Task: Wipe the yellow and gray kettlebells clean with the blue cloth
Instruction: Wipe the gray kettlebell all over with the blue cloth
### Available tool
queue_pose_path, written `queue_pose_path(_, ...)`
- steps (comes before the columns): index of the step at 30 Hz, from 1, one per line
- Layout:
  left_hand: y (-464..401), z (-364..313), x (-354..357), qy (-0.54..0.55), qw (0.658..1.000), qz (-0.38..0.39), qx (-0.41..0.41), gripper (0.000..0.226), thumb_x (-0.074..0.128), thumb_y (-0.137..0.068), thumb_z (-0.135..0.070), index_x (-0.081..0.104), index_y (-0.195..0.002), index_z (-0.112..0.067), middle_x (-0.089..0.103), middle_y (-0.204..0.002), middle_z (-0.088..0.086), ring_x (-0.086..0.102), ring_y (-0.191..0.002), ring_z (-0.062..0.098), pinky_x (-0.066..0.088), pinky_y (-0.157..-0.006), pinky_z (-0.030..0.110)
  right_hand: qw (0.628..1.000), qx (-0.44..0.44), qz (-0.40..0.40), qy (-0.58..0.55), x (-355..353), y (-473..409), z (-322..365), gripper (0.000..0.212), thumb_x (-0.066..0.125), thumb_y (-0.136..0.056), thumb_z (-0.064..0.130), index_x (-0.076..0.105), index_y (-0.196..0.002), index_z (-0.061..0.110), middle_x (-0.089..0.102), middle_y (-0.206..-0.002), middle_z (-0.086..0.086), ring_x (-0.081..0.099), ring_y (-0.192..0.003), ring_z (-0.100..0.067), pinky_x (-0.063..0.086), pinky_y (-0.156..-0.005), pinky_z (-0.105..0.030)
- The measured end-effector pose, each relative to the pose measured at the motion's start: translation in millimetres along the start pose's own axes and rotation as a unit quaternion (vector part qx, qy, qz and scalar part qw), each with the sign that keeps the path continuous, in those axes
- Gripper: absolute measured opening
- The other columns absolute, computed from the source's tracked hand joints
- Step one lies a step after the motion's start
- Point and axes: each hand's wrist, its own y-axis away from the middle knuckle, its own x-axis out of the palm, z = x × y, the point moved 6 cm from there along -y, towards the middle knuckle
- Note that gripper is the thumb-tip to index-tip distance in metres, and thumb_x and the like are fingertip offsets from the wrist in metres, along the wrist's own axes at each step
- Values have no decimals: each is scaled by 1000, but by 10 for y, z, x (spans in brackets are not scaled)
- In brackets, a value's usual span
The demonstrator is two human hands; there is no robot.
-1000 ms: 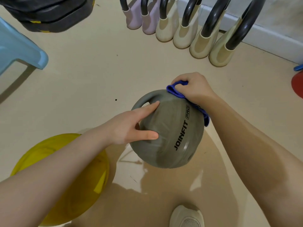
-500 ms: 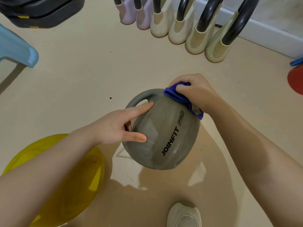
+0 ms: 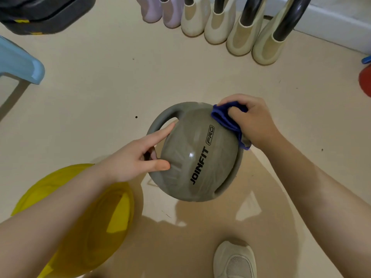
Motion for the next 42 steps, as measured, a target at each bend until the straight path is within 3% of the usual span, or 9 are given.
queue_pose_path(5,-121,-66,-12,-3,999,-41,-8,71,63,-73,-59,22,-131,-61,54,-81,-35,48,-71,4,40,-72,10,993,97,-72,12,-83,-212,-283,28,49,-80,6,71,-80,24,69,-84,9,61,-81,-8,48,-68,-25)
queue_pose_path(9,-107,46,-103,55,994,-92,-35,66,57,-67,-65,35,-129,-63,59,-109,11,50,-86,8,42,-96,29,998,-37,-22,-41,-48,37,48,34,44,-83,-1,67,-91,22,64,-93,7,57,-82,-7,45,-63,-12)
queue_pose_path(14,-161,-44,-95,108,990,-79,-34,69,59,-73,-58,38,-138,-46,48,-137,-25,45,-125,-4,33,-110,32,993,36,-113,21,-71,-152,-82,28,46,-83,8,65,-87,28,64,-85,7,56,-74,-7,43,-58,-11)
queue_pose_path(17,-209,-134,-133,141,981,-126,-31,45,56,-89,-42,46,-134,-44,53,-129,-29,47,-119,-11,35,-102,20,994,30,-107,16,-86,-162,32,30,45,-81,6,64,-85,29,62,-81,15,55,-72,2,47,-67,-18)
queue_pose_path(21,-208,-142,-178,184,971,-145,-44,38,50,-95,-33,51,-132,-37,60,-122,-26,54,-111,-10,43,-90,10,988,-144,-7,62,110,134,444,28,48,-76,8,64,-86,29,62,-87,5,55,-80,-2,44,-73,-16)
queue_pose_path(25,-234,-189,-157,190,968,-159,-44,38,48,-95,-35,51,-132,-36,61,-118,-26,56,-105,-14,43,-80,2,988,-12,-132,73,-40,-192,221,26,48,-78,11,62,-87,31,63,-92,6,56,-91,-11,47,-88,-34)
queue_pose_path(33,-161,-71,-183,169,972,-149,-66,37,42,-96,-38,48,-133,-42,59,-121,-27,56,-106,-13,44,-85,9,985,-119,-72,100,133,148,410,28,46,-75,15,63,-94,26,60,-93,6,53,-87,-10,44,-79,-24)
queue_pose_path(37,-208,-169,-218,166,971,-155,-79,37,39,-98,-40,49,-133,-37,56,-117,-26,54,-91,-22,40,-61,-3,984,-39,-138,109,10,-146,311,25,48,-78,15,61,-93,30,61,-99,1,52,-90,-12,45,-87,-36)
queue_pose_path(42,-256,-123,-257,152,971,-156,-100,41,36,-97,-47,52,-131,-33,61,-126,-9,59,-105,0,45,-69,9,942,-236,-44,236,396,298,678,33,43,-73,25,68,-94,21,61,-91,0,55,-75,-17,44,-64,-27)
